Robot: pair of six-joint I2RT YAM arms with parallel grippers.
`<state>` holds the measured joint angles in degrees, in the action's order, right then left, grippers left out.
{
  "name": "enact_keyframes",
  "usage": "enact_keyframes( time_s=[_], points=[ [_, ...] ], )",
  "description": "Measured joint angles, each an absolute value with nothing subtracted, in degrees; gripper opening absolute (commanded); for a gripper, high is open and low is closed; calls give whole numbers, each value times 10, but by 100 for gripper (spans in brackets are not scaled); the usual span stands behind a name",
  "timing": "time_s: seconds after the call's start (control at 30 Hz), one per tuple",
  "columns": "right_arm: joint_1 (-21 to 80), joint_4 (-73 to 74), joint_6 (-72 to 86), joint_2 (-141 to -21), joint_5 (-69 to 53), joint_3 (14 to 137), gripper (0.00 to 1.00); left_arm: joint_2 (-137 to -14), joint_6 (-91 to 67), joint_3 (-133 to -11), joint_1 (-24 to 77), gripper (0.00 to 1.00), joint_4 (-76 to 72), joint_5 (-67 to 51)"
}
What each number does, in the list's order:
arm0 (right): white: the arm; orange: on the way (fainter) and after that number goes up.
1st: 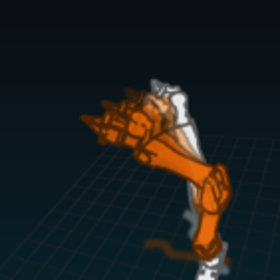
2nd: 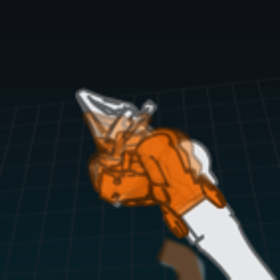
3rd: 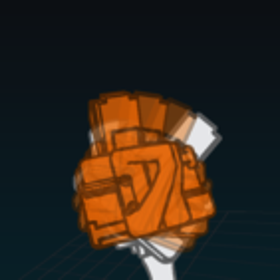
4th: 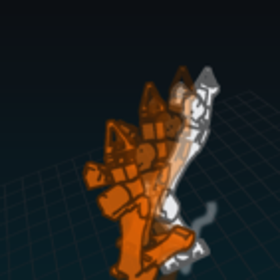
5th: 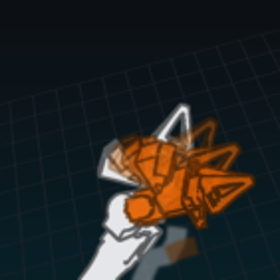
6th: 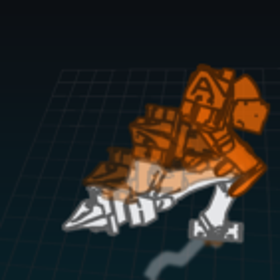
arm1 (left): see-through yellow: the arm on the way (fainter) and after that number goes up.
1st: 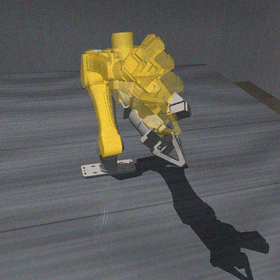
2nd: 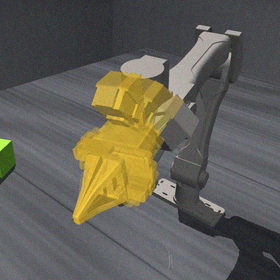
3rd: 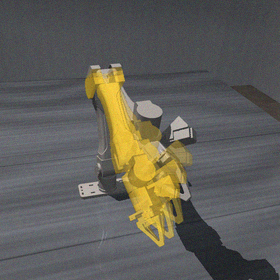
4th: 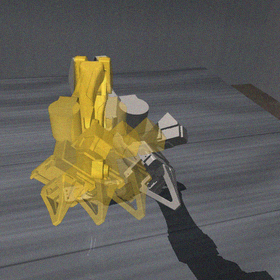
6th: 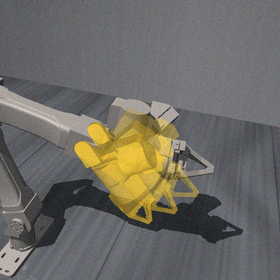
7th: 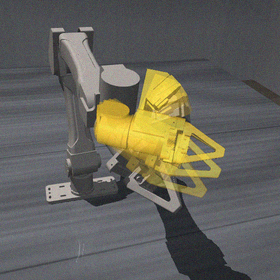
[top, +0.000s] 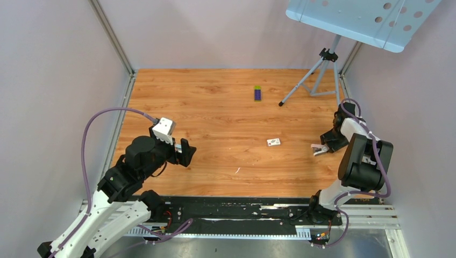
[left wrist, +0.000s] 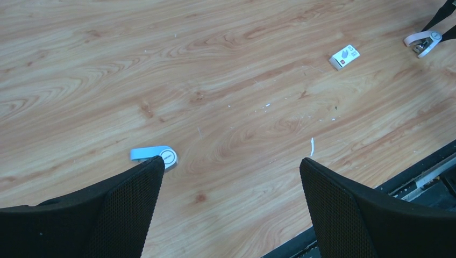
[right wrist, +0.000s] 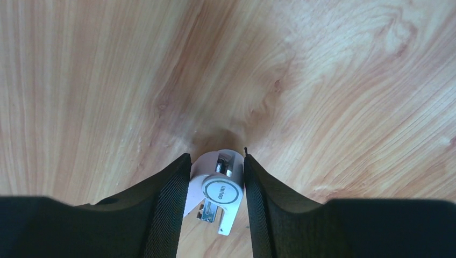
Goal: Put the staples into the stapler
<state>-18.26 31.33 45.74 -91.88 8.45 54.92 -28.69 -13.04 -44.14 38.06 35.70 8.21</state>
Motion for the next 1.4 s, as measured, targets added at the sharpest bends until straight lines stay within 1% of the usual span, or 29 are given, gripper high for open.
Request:
enact_keyframes(
  time_s=[0.23, 0.4, 0.43, 0.53, 0.6, 0.7, 0.83, 1.23, 1.4],
  points=[
    [-183, 312, 441, -889, 43, 542, 36, -293, -130, -441, 381, 97, 357, 82],
    [-183, 310, 434, -874, 14, 535, 34, -290, -131, -441, 381, 96, 357, 85],
    [-183, 310, 434, -873, 9, 532, 35, -287, -131, -441, 381, 96, 357, 87],
    [-183, 306, 433, -871, -4, 523, 48, -279, -131, -441, 381, 96, 357, 89],
    [-183, 301, 429, -871, -13, 519, 52, -274, -131, -441, 381, 97, 357, 91],
    [-183, 299, 421, -871, -20, 514, 56, -269, -131, -441, 381, 97, 357, 93],
    [-183, 298, 419, -874, -26, 509, 57, -269, -133, -441, 381, 97, 357, 93],
    [-182, 296, 426, -892, -55, 509, 53, -269, -135, -441, 381, 97, 357, 97],
    [-180, 299, 435, -903, -63, 509, 43, -269, -135, -440, 381, 97, 357, 97]
  ],
)
